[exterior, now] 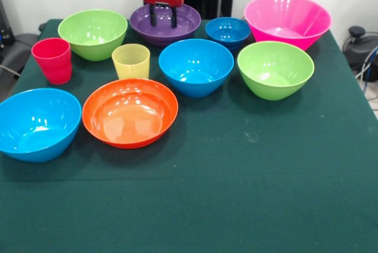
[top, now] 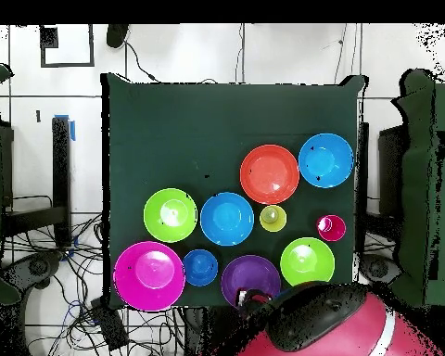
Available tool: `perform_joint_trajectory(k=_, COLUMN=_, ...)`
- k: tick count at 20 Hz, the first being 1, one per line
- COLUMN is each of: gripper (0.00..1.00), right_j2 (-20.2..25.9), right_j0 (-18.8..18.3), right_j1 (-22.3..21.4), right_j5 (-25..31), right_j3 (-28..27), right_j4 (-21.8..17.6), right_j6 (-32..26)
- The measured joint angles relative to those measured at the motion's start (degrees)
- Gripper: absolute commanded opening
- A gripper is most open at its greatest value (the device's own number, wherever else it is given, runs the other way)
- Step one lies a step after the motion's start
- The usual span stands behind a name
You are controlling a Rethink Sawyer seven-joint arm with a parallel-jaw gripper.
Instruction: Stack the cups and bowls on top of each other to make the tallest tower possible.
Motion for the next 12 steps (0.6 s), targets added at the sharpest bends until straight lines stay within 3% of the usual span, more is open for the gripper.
perform_joint_trajectory(k=12, gripper=1.00, right_j2=0.3, right_j0=-0.5, right_j1=0.0, right_j5=0.0, right_j3=-0.2, right_j4=-1.5, right_j6=0.0)
